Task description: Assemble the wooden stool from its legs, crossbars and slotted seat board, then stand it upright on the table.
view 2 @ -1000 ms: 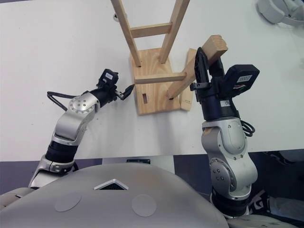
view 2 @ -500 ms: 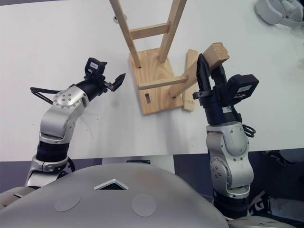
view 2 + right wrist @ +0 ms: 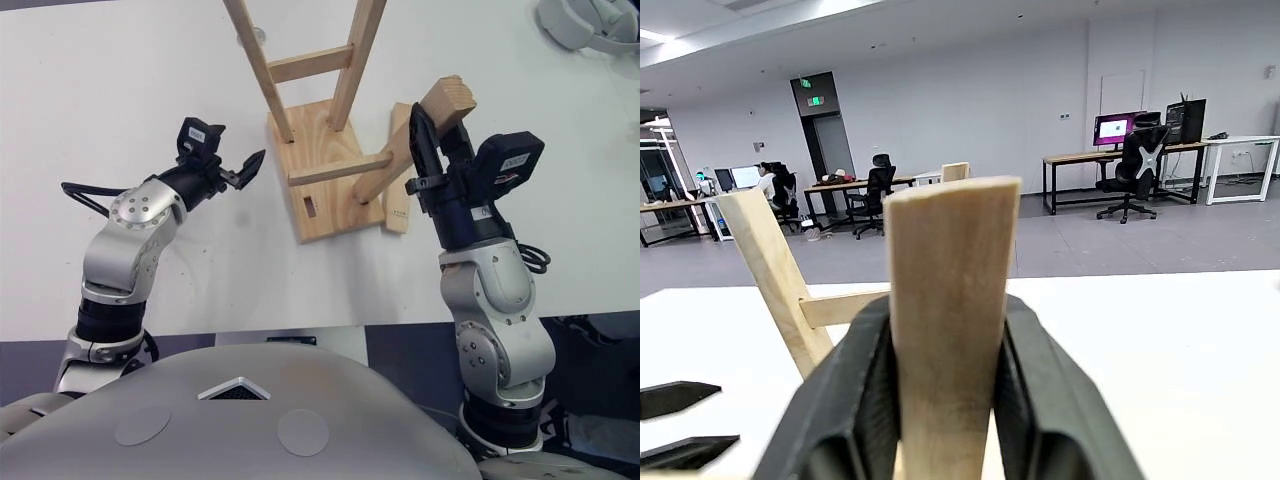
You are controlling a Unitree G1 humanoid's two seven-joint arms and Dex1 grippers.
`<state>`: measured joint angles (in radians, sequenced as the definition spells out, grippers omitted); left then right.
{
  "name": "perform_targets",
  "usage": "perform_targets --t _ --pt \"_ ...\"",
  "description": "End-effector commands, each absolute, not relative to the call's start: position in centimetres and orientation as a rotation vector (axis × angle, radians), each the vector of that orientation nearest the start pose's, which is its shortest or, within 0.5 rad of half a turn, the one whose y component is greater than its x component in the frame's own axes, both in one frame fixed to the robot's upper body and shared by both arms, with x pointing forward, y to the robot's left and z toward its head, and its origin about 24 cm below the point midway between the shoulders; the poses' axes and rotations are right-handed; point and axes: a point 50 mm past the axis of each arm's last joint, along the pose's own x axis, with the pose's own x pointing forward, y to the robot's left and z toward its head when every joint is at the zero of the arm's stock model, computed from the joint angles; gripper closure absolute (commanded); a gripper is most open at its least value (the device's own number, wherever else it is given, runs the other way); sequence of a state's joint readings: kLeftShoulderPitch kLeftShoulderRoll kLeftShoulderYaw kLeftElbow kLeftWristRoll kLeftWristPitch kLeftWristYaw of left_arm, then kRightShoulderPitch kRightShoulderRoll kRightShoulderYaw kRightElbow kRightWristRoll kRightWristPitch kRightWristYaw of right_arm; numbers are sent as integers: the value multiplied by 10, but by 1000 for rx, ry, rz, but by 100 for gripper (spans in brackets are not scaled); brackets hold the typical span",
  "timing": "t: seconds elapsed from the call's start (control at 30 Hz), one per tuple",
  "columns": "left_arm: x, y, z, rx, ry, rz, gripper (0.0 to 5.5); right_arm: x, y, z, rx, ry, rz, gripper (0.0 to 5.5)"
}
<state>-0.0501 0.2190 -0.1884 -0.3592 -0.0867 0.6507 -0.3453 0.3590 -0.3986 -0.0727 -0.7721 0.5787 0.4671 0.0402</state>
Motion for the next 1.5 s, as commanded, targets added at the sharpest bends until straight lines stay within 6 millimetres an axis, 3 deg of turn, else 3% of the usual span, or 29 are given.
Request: perform_targets --t 0.03,0.33,0.6,0.67,0.8,0.83,0.9,1.0,1.17,1.3,1.5 --pt "243 118 77 132 283 -542 129 167 -191 81 59 324 197 351" --pt "242 119 78 130 278 -542 129 177 -189 112 96 105 185 204" --pt "239 118 78 125 280 -548 129 180 -188 146 130 -126 200 200" --pt "237 119 77 123 283 -545 129 183 -191 169 116 -229 219 200" --pt "234 125 77 121 277 -519 129 195 -212 237 125 -483 213 200" --pt "234 125 78 118 270 -514 129 198 -219 244 142 -495 197 200" --pt "236 125 80 114 255 -512 129 204 -230 225 103 -366 133 200" --pt "239 127 83 121 242 -511 129 206 -231 172 38 -75 69 200" --pt "241 129 84 136 242 -517 129 188 -228 110 27 214 13 200" --pt "243 127 85 144 244 -532 129 180 -221 80 16 395 49 200" --pt "245 123 87 150 237 -545 129 180 -210 61 6 506 63 200"
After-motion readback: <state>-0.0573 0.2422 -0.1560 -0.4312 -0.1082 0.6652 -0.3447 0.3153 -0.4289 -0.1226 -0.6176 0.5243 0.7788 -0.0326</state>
